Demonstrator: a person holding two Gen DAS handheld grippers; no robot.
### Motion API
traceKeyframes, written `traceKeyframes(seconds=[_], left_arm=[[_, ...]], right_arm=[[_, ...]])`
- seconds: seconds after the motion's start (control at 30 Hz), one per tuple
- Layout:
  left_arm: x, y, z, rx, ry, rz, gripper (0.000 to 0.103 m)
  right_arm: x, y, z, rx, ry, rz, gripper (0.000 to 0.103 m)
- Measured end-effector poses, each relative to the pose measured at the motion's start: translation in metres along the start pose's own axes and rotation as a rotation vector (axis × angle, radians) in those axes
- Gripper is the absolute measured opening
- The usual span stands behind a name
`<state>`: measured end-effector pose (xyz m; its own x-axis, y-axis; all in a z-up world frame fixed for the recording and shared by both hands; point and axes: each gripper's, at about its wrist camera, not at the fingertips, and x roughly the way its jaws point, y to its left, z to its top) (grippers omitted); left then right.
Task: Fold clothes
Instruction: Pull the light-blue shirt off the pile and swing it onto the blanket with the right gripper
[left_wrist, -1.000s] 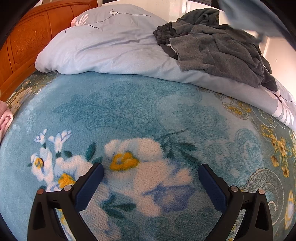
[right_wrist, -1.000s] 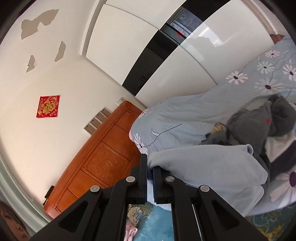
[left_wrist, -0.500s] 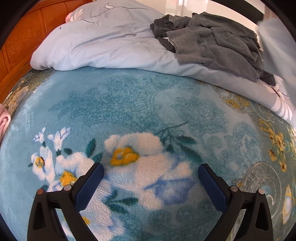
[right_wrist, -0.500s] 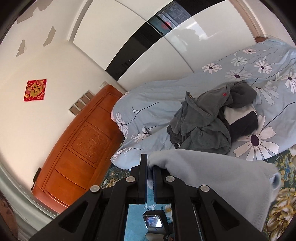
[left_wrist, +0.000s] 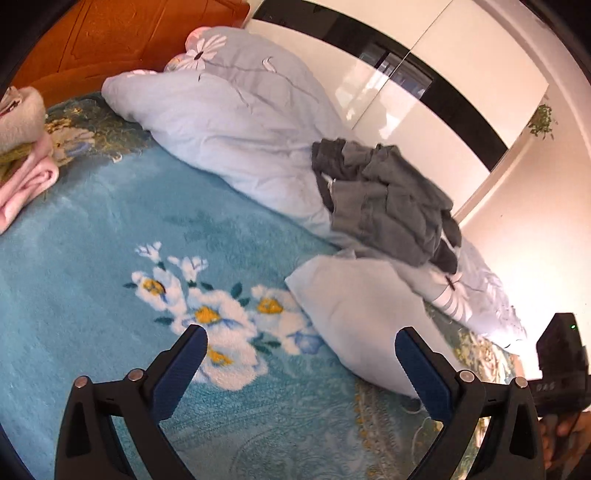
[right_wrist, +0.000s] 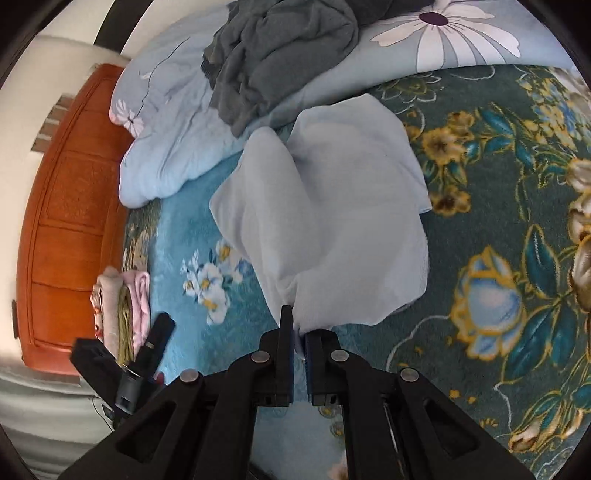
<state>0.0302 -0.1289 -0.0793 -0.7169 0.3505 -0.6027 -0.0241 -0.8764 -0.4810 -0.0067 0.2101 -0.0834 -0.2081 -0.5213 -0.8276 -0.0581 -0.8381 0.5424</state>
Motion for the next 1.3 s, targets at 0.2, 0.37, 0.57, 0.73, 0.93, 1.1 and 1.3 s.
traceKeyframes(seconds=[0.2,0.37,0.57,0.73,0.93,1.1,1.3], left_arm=[[-0.047,-0.014,0.019,0.070,-0.109,0.084,0.103],[-0.068,0.003,0.012,0.061,-0.069,0.073,0.103],[-0.104,0.033,-0.005,0.073,-0.075,0.194,0.103],[-0.108,0.061,0.005,-0.095,-0.136,0.148,0.103],[-0.104,0.060,0.008,-0.086,-0.120,0.137,0.103],[-0.111,0.069,0.005,-0.074,-0.129,0.160,0.103],[-0.129,0.086,0.004,-0.129,-0.149,0.136,0.103]], right_arm=[[-0.022,0.061,-0.004,-0.360,0.009,-0.242,0.042],[0.019,0.094,0.046,-0.416,-0.037,-0.250,0.054],[0.051,0.115,0.107,-0.273,-0.074,-0.357,0.054],[0.058,0.160,0.092,-0.419,-0.038,-0.328,0.054],[0.144,0.174,0.109,-0.319,-0.011,-0.370,0.054],[0.194,0.169,0.122,-0.167,0.021,-0.507,0.028],[0.139,0.170,0.108,-0.151,-0.038,-0.506,0.004]])
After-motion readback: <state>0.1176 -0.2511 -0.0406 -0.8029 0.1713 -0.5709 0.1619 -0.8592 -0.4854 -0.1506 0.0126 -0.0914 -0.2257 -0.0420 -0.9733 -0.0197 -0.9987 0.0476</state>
